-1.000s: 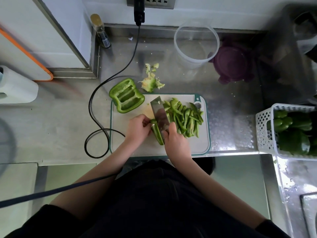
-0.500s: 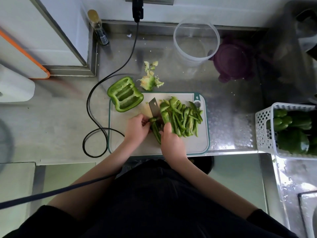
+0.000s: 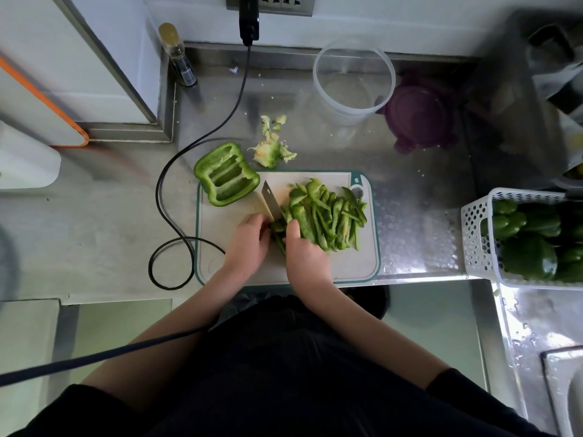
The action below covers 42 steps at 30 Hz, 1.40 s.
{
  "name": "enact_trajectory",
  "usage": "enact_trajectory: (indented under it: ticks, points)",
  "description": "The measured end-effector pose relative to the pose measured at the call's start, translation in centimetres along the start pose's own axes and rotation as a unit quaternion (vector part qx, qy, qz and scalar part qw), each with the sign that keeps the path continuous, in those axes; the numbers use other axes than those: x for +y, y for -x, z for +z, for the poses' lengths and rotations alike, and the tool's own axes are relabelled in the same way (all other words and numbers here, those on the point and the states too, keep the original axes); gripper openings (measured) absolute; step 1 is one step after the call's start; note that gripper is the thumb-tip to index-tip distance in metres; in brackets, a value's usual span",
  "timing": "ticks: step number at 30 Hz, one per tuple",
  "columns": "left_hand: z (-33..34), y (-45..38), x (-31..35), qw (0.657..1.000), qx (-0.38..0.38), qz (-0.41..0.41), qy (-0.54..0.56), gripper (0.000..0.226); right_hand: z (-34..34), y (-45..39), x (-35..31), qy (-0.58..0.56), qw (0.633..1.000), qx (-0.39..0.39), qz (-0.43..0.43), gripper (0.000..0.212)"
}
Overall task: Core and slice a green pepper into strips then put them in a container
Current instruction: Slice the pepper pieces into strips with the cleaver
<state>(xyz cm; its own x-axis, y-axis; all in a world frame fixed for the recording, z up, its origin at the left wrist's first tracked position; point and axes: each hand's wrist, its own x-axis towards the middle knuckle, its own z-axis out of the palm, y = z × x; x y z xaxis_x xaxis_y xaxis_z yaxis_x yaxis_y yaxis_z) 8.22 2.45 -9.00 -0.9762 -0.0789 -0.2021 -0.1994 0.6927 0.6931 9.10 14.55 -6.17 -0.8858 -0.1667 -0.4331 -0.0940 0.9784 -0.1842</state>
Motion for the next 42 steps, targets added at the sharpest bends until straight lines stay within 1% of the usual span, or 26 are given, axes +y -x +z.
enact_trajectory:
  ticks: [3, 6, 8, 11, 12, 13, 15, 16, 17, 20, 25, 26, 29, 31, 34, 36, 39, 42]
  points:
    - [0.2, 0.7, 0.1, 1.0, 0.007, 0.015, -0.019, 0.019, -0.3, 0.3, -0.1, 0.01, 1.0, 0.003, -0.01, 0.034]
    - [0.3, 1.1, 0.4, 1.0, 0.02, 0.016, -0.007, 0.017, -0.7, 0.5, -0.2, 0.01, 1.0, -0.005, -0.005, 0.041]
    - [0.4, 1.3, 0.5, 0.999, 0.032, -0.002, 0.011, 0.016, -0.7, 0.5, -0.2, 0.013, 1.0, -0.001, -0.008, 0.039]
    - [0.4, 1.2, 0.4, 0.997, 0.045, -0.05, 0.038, 0.016, -0.7, 0.8, -0.1, 0.018, 1.0, 0.0, -0.013, 0.035]
    - [0.3, 1.2, 0.5, 0.997, 0.044, -0.052, 0.039, 0.016, -0.6, 1.1, -0.1, 0.021, 1.0, 0.0, -0.015, 0.035]
    - [0.3, 1.2, 0.6, 0.998, 0.038, -0.04, 0.032, 0.016, -0.6, 1.3, 0.0, 0.02, 1.0, 0.0, -0.014, 0.034]
    - [0.3, 1.4, 0.9, 1.0, 0.022, 0.011, 0.004, 0.015, -0.9, 1.3, -0.1, 0.01, 1.0, -0.004, -0.005, 0.035]
    - [0.4, 1.5, 1.1, 0.999, 0.019, 0.031, -0.007, 0.014, -1.2, 0.9, -0.3, 0.003, 1.0, -0.01, 0.003, 0.039]
    - [0.5, 1.5, 1.2, 0.999, 0.02, 0.034, -0.007, 0.013, -1.4, 0.5, -0.5, -0.002, 1.0, -0.016, 0.008, 0.042]
    - [0.4, 1.2, 1.4, 0.998, 0.045, -0.026, 0.036, 0.014, -1.7, 0.1, -0.8, -0.001, 1.0, -0.021, 0.007, 0.046]
    - [-1.5, 0.2, 0.6, 0.981, 0.11, -0.107, 0.118, 0.012, -1.2, 0.8, 1.4, -0.038, 0.998, -0.008, 0.041, 0.025]
    - [-1.8, 0.0, 0.5, 0.981, 0.103, -0.11, 0.121, 0.012, -1.3, 0.6, 1.7, -0.048, 0.998, -0.004, 0.046, 0.022]
    - [-1.1, -0.5, 0.7, 0.989, 0.017, -0.105, 0.105, 0.008, -1.9, 0.6, 1.9, -0.082, 0.996, 0.01, 0.042, 0.017]
    - [-0.4, -0.6, 1.1, 0.99, -0.008, -0.108, 0.089, 0.007, -2.1, 1.3, 2.0, -0.119, 0.991, 0.034, 0.043, 0.016]
    - [0.1, -0.9, 1.0, 0.991, -0.005, -0.097, 0.087, 0.007, -2.2, 2.4, 1.9, -0.172, 0.983, 0.052, 0.046, 0.017]
    - [-0.1, -1.0, 0.7, 0.992, -0.002, -0.097, 0.082, 0.003, -1.9, 2.5, 1.6, -0.17, 0.983, 0.049, 0.038, 0.018]
    - [0.1, -0.9, 0.3, 0.99, 0.0, -0.109, 0.095, 0.006, -1.7, 2.3, 1.3, -0.15, 0.987, 0.047, 0.037, 0.022]
    - [0.1, -0.8, 0.5, 0.988, 0.006, -0.123, 0.098, 0.001, -1.7, 2.3, 0.9, -0.164, 0.985, 0.034, 0.037, 0.021]
